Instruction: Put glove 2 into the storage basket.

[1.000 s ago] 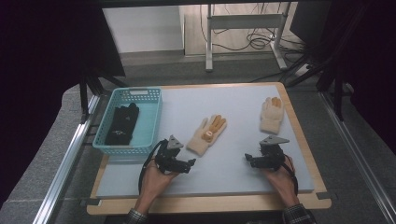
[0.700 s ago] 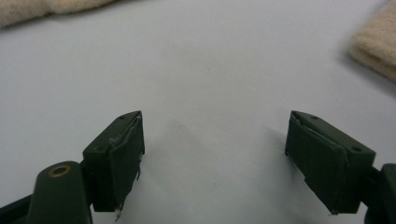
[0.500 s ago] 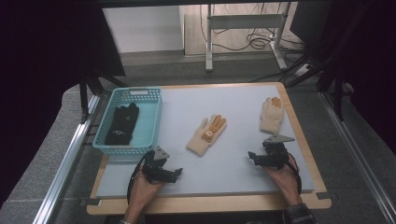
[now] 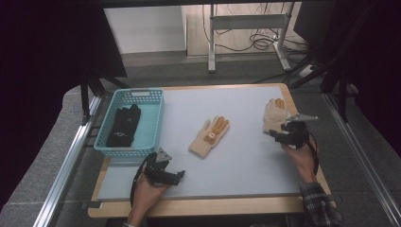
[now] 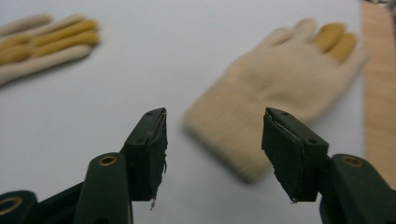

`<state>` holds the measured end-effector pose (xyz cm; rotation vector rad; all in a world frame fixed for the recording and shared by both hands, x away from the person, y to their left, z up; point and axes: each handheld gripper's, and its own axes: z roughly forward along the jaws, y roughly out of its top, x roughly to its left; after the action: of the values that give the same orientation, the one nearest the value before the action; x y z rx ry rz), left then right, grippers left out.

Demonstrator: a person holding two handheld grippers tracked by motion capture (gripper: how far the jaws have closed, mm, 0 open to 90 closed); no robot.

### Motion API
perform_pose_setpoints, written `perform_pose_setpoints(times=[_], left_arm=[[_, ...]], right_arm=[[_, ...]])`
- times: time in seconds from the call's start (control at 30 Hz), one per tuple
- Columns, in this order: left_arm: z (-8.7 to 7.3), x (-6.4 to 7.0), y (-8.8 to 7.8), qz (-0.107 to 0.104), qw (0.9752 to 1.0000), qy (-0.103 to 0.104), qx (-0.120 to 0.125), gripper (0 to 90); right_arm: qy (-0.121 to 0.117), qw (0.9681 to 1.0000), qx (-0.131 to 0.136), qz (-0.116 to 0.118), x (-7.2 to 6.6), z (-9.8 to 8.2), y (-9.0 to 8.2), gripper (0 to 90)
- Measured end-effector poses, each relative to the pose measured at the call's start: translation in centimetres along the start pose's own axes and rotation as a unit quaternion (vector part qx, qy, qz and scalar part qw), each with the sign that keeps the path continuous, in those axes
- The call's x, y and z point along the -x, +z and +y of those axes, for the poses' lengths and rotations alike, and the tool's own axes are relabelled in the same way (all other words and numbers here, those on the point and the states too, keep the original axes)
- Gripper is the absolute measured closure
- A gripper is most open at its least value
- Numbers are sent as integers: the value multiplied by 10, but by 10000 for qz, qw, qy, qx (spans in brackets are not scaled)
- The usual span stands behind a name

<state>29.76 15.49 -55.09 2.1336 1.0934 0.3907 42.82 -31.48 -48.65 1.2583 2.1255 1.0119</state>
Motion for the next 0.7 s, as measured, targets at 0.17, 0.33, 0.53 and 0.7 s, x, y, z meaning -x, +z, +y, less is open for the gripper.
perform_pose_setpoints(times=[0.17, 0.33, 0.53, 0.7], left_arm=[[0, 0, 0, -3, 10000, 2, 1, 41], [0, 0, 0, 0, 10000, 1, 5, 41], [0, 0, 0, 4, 10000, 3, 4, 42], [0, 0, 0, 4, 10000, 0, 6, 42]], right_arm=[[-68, 9996, -105, -267, 19, 19, 19, 389], [-69, 9992, -176, -359, 31, 30, 48, 285], [-2, 9986, -155, -497, 46, 33, 70, 227], [-183, 9977, -428, -498, 52, 33, 87, 222]])
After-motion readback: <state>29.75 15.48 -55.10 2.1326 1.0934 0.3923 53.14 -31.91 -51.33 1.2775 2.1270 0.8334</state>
